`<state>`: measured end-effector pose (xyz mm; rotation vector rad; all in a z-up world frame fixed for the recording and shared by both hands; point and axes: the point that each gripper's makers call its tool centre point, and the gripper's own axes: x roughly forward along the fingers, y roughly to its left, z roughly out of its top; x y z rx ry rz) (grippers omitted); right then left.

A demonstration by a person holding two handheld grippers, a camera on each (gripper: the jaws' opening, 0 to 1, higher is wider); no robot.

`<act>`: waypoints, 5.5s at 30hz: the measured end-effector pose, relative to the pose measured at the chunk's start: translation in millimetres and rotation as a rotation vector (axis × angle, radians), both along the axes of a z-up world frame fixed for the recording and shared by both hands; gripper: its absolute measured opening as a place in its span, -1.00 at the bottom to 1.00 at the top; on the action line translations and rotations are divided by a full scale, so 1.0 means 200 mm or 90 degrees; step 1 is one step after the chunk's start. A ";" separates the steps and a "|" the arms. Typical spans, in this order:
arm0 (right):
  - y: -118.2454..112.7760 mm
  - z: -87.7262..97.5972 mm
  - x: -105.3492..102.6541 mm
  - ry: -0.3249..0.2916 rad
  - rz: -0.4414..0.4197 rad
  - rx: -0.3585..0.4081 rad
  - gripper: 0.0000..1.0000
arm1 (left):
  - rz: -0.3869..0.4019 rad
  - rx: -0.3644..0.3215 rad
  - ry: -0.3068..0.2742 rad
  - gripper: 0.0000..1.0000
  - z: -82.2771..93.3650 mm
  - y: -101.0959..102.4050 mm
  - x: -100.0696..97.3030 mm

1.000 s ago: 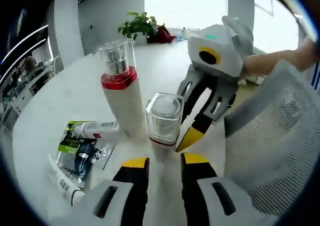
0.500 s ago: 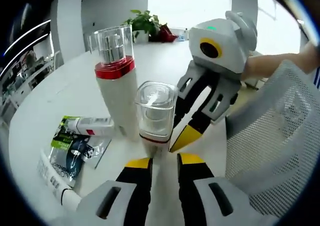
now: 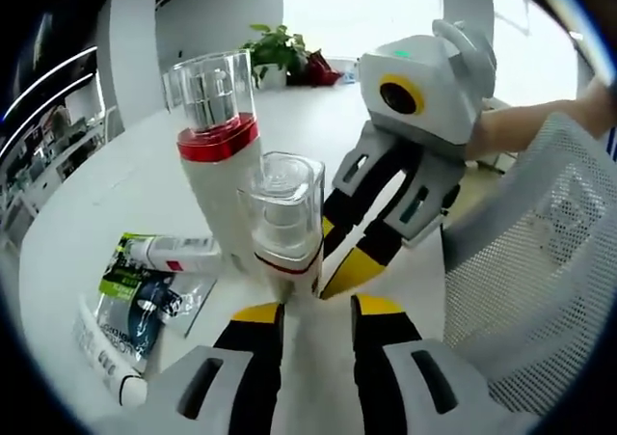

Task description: Arrange the skincare products in the storage area until every visible bottle or jar stands upright without overlapping.

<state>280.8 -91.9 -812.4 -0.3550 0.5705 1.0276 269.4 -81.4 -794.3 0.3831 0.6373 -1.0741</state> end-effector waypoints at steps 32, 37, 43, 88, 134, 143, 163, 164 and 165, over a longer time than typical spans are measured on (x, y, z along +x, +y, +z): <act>0.00 0.00 0.06 0.012 -0.044 0.015 -0.78 | 0.009 -0.028 0.002 -0.28 0.00 -0.02 0.02; -0.01 0.00 0.06 0.017 -0.042 0.017 -0.77 | 0.010 -0.029 -0.002 -0.27 0.01 -0.01 0.03; -0.02 0.02 0.03 0.016 -0.045 0.023 -0.74 | 0.014 -0.031 -0.004 -0.26 0.04 0.00 0.04; -0.14 0.57 -0.07 -0.038 -0.205 0.083 0.51 | 0.183 -0.056 -0.089 0.41 0.50 0.46 0.02; -0.07 0.56 -0.14 -0.069 -0.240 0.042 0.99 | 0.267 -0.136 -0.050 0.98 0.46 0.56 -0.16; -0.08 0.54 -0.14 -0.066 -0.241 0.030 0.99 | 0.279 -0.114 -0.036 0.98 0.41 0.59 -0.15; -0.05 0.57 -0.13 -0.082 -0.218 0.030 0.99 | 0.306 -0.071 -0.038 0.97 0.38 0.65 -0.08; -0.05 0.58 -0.13 -0.084 -0.219 0.033 0.99 | 0.307 -0.074 -0.038 0.97 0.38 0.65 -0.07; -0.06 0.58 -0.13 -0.086 -0.223 0.034 0.99 | 0.309 -0.073 -0.031 0.97 0.36 0.65 -0.06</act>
